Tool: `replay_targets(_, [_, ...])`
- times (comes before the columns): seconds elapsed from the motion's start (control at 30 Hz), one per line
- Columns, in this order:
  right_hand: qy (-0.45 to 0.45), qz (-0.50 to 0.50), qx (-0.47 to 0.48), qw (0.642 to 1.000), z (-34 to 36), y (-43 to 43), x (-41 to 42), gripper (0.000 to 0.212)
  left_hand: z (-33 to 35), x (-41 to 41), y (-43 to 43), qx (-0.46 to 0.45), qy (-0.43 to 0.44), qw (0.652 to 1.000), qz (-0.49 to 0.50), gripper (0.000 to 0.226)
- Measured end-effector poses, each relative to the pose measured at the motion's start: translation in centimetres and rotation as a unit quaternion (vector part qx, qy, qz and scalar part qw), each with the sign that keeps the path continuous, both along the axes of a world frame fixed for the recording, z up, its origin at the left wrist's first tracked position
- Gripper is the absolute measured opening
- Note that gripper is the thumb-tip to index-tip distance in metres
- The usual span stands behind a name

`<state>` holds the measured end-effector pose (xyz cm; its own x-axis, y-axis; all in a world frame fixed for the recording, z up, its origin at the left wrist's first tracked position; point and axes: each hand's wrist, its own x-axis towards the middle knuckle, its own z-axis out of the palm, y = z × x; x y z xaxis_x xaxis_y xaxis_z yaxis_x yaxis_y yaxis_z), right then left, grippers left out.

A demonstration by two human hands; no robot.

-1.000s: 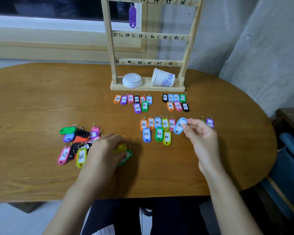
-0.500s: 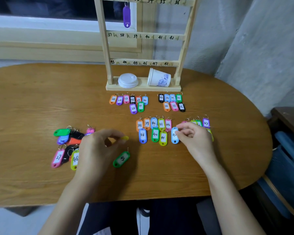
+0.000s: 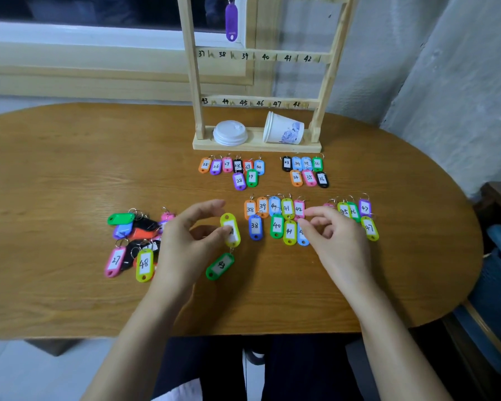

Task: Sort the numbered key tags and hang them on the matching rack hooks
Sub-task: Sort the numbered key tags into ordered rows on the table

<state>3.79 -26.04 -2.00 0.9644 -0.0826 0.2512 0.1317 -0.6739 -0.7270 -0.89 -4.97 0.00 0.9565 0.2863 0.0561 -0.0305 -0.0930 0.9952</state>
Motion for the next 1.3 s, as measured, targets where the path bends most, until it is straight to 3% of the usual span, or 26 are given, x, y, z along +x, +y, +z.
replay_targets(0.17, [0.006, 0.051, 0.041, 0.998, -0.2, 2.0, -1.1, 0.011, -0.1, -0.2, -0.1, 0.011, 0.003, 1.0, 0.0, 0.03])
replay_targets(0.33, [0.022, 0.114, 0.131, 0.985, 0.3, 3.9, -1.9, 0.01, -0.2, -0.3, -0.3, -0.079, 0.026, 0.996, 0.03, 0.008])
replay_targets(0.47, [0.031, 0.148, 0.208, 0.966, 1.0, 5.4, -2.4, 0.009, -0.2, -0.5, -0.6, -0.166, 0.052, 0.984, 0.02, 0.007])
replay_targets(0.57, [0.049, 0.149, 0.264, 0.952, 1.5, 6.2, -2.4, 0.013, -0.2, -0.7, -0.7, -0.165, 0.056, 0.985, -0.002, 0.007])
replay_targets(0.7, [0.065, 0.132, 0.307, 0.94, 1.6, 6.6, -2.4, 0.016, -0.2, -1.0, -0.7, -0.096, 0.05, 0.994, -0.033, 0.009])
replay_targets(0.8, [0.074, 0.11, 0.329, 0.935, 1.5, 5.9, -2.2, 0.015, -0.7, -1.1, 0.0, 0.037, 0.019, 0.999, -0.011, 0.011])
replay_targets(1.0, [0.075, 0.066, 0.341, 0.935, 1.4, 3.7, -1.7, 0.014, -1.1, -1.7, 1.4, 0.253, 0.0, 0.967, -0.017, 0.025])
replay_targets(1.17, [0.067, 0.043, 0.33, 0.941, 1.1, 2.4, -1.5, 0.014, -1.7, -2.0, 1.3, 0.369, -0.009, 0.928, -0.052, 0.024])
replay_targets(1.3, [0.058, 0.023, 0.318, 0.946, 1.0, 0.9, -1.1, 0.014, -1.8, -1.4, 1.0, 0.369, -0.001, 0.927, -0.06, 0.03])
